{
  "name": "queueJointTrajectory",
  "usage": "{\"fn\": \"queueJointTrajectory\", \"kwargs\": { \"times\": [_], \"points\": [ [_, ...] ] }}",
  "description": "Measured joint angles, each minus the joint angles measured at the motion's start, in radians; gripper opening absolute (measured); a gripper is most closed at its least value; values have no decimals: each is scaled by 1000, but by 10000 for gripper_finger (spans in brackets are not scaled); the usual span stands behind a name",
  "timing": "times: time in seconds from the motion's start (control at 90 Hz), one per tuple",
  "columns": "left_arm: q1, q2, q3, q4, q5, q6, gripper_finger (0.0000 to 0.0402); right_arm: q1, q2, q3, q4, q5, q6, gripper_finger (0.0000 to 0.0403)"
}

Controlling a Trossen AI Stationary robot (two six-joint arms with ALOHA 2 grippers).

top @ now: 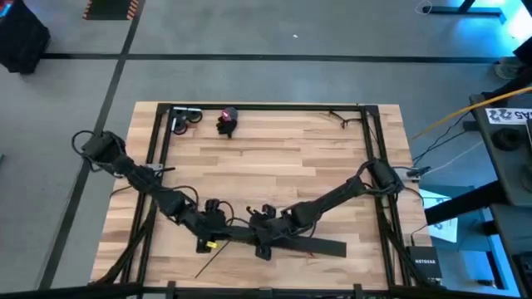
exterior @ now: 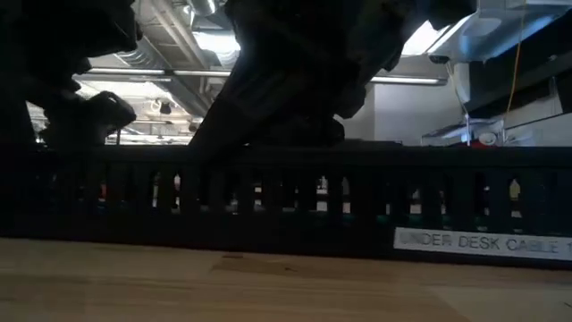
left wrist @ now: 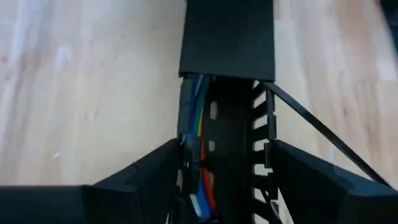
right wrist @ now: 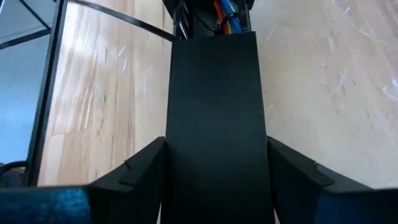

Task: Ziptie cables
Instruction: Close the black cable duct

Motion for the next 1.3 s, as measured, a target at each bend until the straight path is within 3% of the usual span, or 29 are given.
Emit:
{"fn": "queueJointTrajectory", "kwargs": {
  "times": [0.256,0.489,0.644,0.811,1.044,1.3],
  "points": [
    [7,2,-47,91,0,-15,232,0,0,-1,11,3,0,223],
    [5,2,-47,112,6,7,133,0,3,-4,52,25,-8,223],
    [2,3,-48,126,9,22,111,0,4,-5,74,26,-34,223],
    [3,3,-48,128,18,26,131,-5,7,-7,109,32,-78,223],
    [10,-6,-46,115,32,10,209,-8,4,0,60,31,-53,223],
    [7,-46,-10,-102,54,-186,245,-14,3,3,57,24,-26,223]
  ]
}}
